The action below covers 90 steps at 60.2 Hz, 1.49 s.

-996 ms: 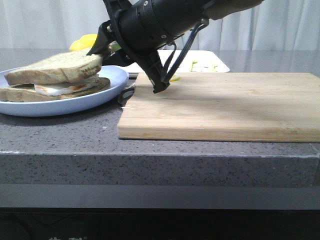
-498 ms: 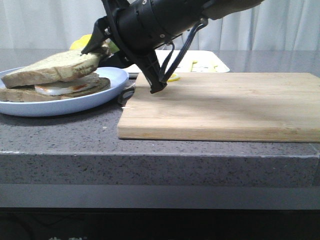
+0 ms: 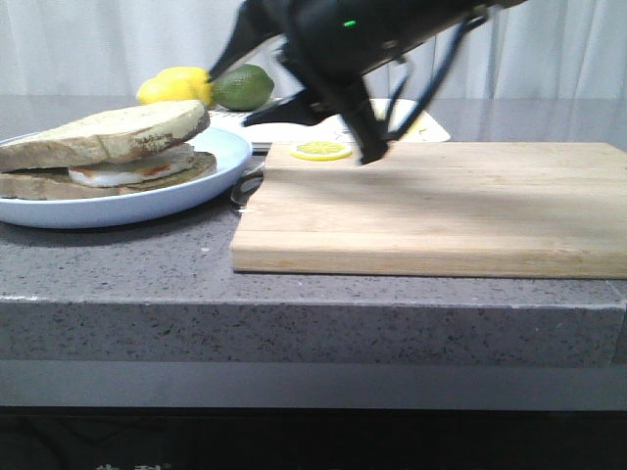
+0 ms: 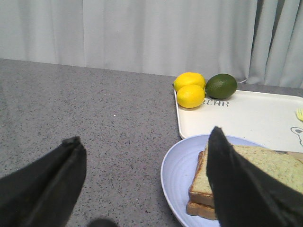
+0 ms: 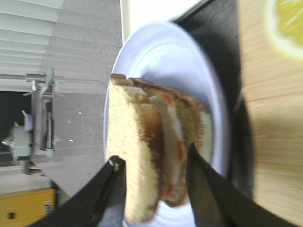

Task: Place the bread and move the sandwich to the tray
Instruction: 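Withdraw the right gripper back over the cutting board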

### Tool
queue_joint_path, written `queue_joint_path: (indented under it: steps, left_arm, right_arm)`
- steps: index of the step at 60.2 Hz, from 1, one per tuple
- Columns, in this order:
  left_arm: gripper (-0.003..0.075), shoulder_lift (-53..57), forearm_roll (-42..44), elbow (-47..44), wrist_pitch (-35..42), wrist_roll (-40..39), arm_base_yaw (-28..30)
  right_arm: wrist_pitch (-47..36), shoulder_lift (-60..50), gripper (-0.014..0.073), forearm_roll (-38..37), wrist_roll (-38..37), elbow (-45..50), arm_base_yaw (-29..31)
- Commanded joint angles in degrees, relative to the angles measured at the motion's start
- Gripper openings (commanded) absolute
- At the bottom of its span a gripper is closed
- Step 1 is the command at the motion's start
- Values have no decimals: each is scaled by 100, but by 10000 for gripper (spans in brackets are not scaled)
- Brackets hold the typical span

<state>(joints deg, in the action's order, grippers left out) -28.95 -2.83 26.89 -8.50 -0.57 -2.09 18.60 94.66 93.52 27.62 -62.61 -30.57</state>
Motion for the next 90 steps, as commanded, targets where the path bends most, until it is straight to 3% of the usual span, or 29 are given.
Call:
queue_joint_path:
  steps: [1, 11, 14, 22, 37, 50, 58, 68, 80, 90]
  left_arm:
    - [513, -59, 1, 189, 463, 10, 9]
    - [513, -59, 1, 189, 463, 10, 9]
    - [513, -59, 1, 189, 463, 10, 9]
    - [513, -59, 1, 189, 463, 10, 9]
    - [513, -59, 1, 189, 453, 10, 9]
    - [513, -59, 1, 189, 453, 10, 9]
    - [513, -59, 1, 189, 453, 10, 9]
    - [513, -59, 1, 189, 453, 10, 9]
    - [513, -59, 1, 189, 453, 10, 9]
    - [513, -59, 1, 189, 453, 10, 9]
  right_arm:
    - [208, -678, 330, -792, 279, 111, 177]
    - [905, -1431, 268, -2903, 238, 240, 713]
    - [1102, -1617, 205, -3346, 140, 239, 912]
    - [1596, -2095, -87, -4522, -88, 239, 1624]
    - [2268, -2848, -76, -6618, -972, 239, 3140]
    - [2030, -3780, -76, -8526, -1595, 288, 2869]
    - [1469, -4514, -76, -8651, -1671, 732, 2653]
    - [588, -5711, -76, -8548, -1671, 2027, 2587]
    - [-144, -7186, -76, -7924, -1671, 3683, 2587]
    - [-607, -8040, -76, -7821, -1671, 4357, 2587]
